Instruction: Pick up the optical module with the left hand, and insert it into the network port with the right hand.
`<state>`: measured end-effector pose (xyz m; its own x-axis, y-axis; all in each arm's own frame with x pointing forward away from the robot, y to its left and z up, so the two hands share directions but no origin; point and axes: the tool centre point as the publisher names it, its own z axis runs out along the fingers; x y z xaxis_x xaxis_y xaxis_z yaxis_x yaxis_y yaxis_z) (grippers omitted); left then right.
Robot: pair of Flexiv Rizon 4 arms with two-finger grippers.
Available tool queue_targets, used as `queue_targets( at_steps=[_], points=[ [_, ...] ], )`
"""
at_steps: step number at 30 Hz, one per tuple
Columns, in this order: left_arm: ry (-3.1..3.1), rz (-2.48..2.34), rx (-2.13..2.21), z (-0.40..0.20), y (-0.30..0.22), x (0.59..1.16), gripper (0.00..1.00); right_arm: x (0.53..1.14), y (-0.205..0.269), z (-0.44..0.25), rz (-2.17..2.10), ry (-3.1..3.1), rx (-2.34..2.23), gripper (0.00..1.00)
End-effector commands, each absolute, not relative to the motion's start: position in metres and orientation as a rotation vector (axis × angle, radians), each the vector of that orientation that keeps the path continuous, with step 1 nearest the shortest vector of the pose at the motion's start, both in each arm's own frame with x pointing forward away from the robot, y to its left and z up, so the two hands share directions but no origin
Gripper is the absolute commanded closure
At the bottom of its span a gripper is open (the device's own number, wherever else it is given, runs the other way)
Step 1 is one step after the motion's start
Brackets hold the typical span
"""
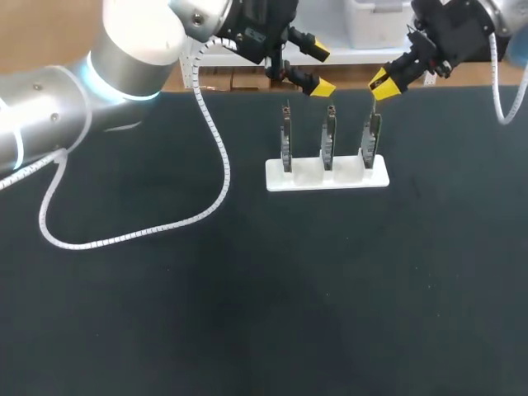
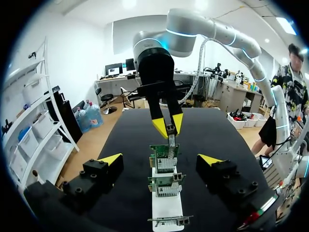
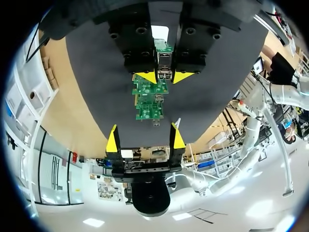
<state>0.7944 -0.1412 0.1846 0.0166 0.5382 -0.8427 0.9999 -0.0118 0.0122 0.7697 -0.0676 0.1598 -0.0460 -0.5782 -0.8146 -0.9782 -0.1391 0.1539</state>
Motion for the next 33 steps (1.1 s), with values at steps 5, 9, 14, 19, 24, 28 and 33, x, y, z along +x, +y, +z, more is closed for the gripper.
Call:
queue_targets(
  at_steps=[5, 9, 14, 19, 24, 28, 33],
  points=[
    [1.602, -0.875, 1.627, 0.185, -0.142, 0.793, 0.0, 0.769, -0.064, 0.156, 1.07, 1.639, -1.734, 1.0],
    [1.602, -0.875, 1.627, 0.185, -0.142, 0.793, 0.0, 0.769, -0.066, 0.155, 1.058, 1.631, -1.717, 1.0],
    [1.602, -0.875, 1.627, 0.185, -0.142, 0.793, 0.0, 0.766, -0.07, 0.153, 1.047, 1.638, -1.707, 1.0],
    [1.602, -0.875, 1.627, 0.185, -0.142, 0.793, 0.0, 0.764, -0.074, 0.151, 1.043, 1.64, -1.704, 1.0],
    [1.602, -0.875, 1.627, 0.185, -0.142, 0.793, 0.0, 0.763, -0.071, 0.15, 1.043, 1.636, -1.703, 1.0],
    [1.602, -0.875, 1.627, 0.185, -0.142, 0.793, 0.0, 0.764, -0.07, 0.15, 1.045, 1.63, -1.71, 1.0],
    [1.602, -0.875, 1.627, 0.185, -0.142, 0.793, 0.0, 0.763, -0.069, 0.15, 1.045, 1.632, -1.714, 1.0]
  ],
)
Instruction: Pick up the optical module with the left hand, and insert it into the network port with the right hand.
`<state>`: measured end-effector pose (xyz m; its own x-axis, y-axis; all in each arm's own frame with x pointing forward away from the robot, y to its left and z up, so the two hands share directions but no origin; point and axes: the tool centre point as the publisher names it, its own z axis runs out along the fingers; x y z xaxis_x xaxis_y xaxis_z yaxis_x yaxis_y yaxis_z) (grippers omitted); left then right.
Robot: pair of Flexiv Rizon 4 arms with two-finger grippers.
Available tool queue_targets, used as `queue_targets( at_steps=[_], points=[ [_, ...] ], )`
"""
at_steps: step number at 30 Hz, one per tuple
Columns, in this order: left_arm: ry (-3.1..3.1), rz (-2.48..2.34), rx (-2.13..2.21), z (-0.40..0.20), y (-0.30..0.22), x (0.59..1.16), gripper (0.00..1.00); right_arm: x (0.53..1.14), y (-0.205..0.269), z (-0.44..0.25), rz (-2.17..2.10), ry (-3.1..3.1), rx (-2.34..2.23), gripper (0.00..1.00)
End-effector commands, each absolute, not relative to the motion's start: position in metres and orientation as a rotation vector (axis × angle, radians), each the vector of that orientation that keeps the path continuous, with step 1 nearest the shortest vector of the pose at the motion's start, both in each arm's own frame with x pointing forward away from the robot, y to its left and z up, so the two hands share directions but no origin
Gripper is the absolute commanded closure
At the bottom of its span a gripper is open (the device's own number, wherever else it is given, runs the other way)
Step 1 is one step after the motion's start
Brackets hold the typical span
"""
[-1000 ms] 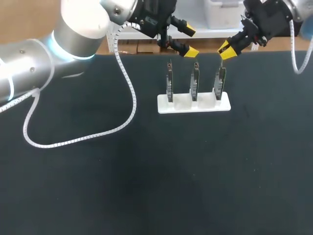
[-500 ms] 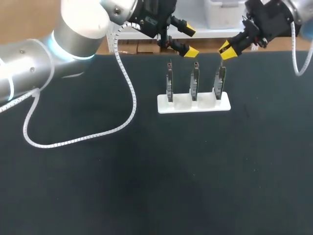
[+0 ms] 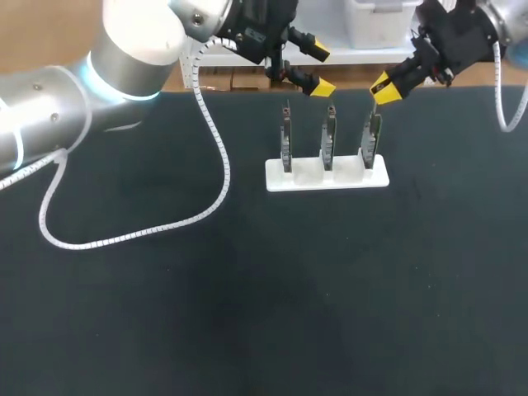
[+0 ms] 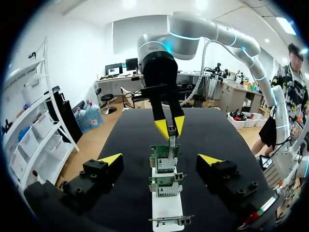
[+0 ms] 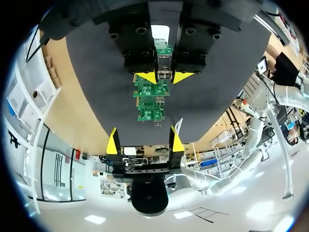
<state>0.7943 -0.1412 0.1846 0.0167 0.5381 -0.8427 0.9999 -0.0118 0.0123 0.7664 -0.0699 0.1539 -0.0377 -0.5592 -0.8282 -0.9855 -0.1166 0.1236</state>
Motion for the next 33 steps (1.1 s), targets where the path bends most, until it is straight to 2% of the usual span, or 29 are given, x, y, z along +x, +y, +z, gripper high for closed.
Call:
queue_targets(
  at_steps=[1, 33],
  points=[
    [1.602, -0.875, 1.627, 0.1849, -0.1417, 0.7934, 0.0, 0.7626, -0.0697, 0.1493, 1.045, 1.639, -1.722, 1.0],
    [1.602, -0.875, 1.627, 0.1849, -0.1417, 0.7934, 0.0, 0.7653, -0.0676, 0.1427, 1.023, 1.675, -1.79, 1.0]
  ],
)
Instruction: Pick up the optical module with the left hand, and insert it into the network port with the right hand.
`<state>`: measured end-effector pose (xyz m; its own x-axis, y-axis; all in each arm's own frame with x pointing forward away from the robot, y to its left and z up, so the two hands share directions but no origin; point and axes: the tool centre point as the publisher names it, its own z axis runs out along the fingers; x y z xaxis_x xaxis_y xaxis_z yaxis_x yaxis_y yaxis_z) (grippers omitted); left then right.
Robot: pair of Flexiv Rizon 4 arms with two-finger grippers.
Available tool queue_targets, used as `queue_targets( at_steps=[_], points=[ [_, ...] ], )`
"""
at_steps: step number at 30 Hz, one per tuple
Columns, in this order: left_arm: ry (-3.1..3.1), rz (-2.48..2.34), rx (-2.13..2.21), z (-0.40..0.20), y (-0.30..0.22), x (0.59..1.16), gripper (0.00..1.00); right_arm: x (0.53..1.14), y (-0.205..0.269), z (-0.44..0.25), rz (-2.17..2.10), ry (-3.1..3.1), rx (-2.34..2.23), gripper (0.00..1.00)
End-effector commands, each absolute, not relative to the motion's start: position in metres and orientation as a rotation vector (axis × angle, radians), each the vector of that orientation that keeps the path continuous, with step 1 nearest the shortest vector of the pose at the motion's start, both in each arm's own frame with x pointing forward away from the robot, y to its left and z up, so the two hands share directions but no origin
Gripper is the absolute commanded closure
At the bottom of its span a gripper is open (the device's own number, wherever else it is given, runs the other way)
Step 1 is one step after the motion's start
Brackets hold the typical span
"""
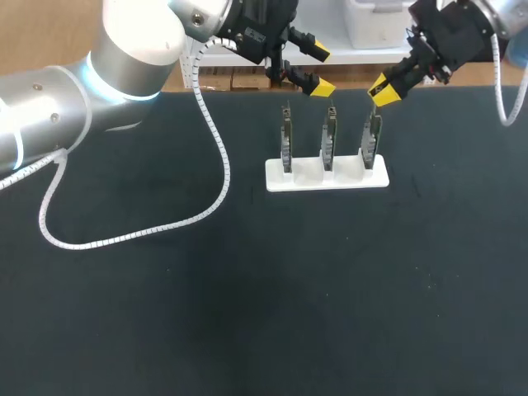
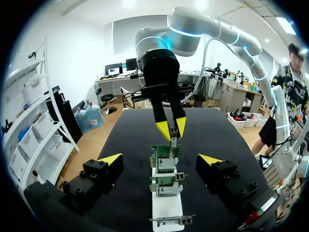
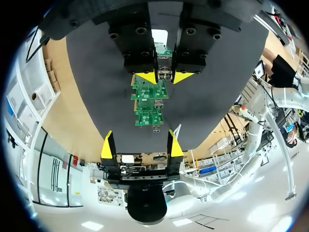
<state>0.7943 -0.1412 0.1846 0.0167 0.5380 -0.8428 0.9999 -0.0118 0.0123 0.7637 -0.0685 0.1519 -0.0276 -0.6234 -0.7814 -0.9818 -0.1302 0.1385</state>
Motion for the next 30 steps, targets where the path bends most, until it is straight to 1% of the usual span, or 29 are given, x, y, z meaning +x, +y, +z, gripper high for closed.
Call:
queue_targets(
  at_steps=[1, 17, 18, 19, 20, 21, 30],
  points=[
    [1.602, -0.875, 1.627, 0.185, -0.142, 0.793, 0.0, 0.765, -0.068, 0.141, 1.025, 1.677, -1.786, 1.0],
    [1.602, -0.875, 1.627, 0.185, -0.142, 0.793, 0.0, 0.766, -0.067, 0.14, 1.024, 1.673, -1.762, 1.0],
    [1.602, -0.875, 1.627, 0.185, -0.142, 0.793, 0.0, 0.766, -0.067, 0.14, 1.022, 1.672, -1.761, 0.96],
    [1.602, -0.875, 1.627, 0.185, -0.142, 0.793, 0.0, 0.766, -0.067, 0.14, 1.022, 1.671, -1.761, 0.79],
    [1.602, -0.875, 1.627, 0.185, -0.142, 0.793, 0.0, 0.765, -0.067, 0.141, 1.021, 1.67, -1.762, 0.55],
    [1.602, -0.875, 1.627, 0.185, -0.142, 0.793, 0.0, 0.765, -0.067, 0.141, 1.02, 1.672, -1.761, 0.0],
    [1.602, -0.875, 1.627, 0.185, -0.142, 0.793, 0.0, 0.765, -0.069, 0.149, 1.016, 1.664, -1.752, 0.0]
  ],
)
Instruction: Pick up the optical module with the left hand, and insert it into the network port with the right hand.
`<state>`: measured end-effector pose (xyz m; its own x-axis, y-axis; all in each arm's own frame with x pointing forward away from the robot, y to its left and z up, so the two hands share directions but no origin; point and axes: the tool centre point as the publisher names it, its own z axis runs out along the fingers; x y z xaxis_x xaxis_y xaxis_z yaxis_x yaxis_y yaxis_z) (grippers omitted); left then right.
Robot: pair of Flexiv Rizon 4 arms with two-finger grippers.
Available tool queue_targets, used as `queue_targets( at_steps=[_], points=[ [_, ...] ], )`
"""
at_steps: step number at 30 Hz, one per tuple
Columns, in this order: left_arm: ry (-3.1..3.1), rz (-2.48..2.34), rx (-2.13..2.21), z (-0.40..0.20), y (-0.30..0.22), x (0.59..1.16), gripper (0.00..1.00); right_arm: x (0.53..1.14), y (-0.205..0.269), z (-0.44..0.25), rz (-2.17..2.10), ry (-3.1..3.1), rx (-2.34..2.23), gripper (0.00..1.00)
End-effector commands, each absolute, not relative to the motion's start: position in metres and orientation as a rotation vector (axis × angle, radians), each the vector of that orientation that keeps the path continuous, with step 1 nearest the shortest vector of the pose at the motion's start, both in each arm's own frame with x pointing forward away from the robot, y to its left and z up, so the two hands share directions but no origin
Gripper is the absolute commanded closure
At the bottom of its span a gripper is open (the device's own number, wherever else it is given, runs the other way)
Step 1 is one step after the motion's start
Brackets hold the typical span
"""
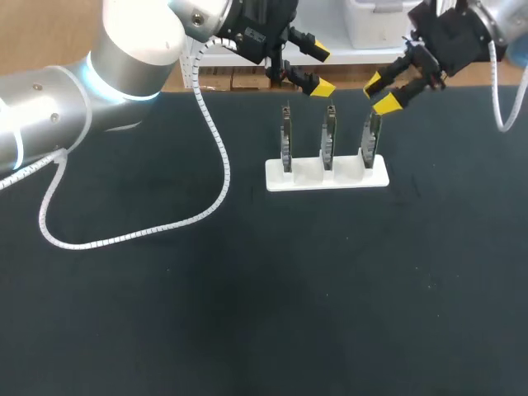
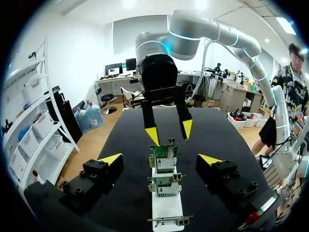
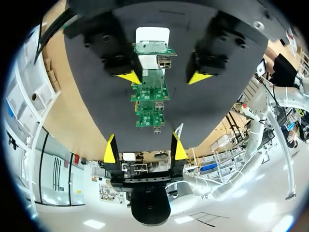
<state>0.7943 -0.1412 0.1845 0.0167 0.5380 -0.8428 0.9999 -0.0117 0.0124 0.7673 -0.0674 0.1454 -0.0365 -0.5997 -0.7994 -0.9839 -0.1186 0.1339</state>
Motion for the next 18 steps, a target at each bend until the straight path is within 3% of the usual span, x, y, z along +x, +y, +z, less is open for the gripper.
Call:
queue_targets(
  at_steps=[1, 16, 17, 18],
  points=[
    [1.602, -0.875, 1.627, 0.185, -0.142, 0.793, 0.0, 0.765, -0.069, 0.151, 1.013, 1.664, -1.752, 0.0],
    [1.602, -0.875, 1.627, 0.185, -0.142, 0.793, 0.0, 0.771, -0.075, 0.17, 0.978, 1.627, -1.726, 0.0],
    [1.602, -0.875, 1.627, 0.185, -0.142, 0.793, 0.0, 0.771, -0.075, 0.17, 0.978, 1.627, -1.726, 0.24],
    [1.602, -0.875, 1.627, 0.185, -0.142, 0.793, 0.0, 0.771, -0.075, 0.17, 0.978, 1.627, -1.726, 0.56]
  ],
)
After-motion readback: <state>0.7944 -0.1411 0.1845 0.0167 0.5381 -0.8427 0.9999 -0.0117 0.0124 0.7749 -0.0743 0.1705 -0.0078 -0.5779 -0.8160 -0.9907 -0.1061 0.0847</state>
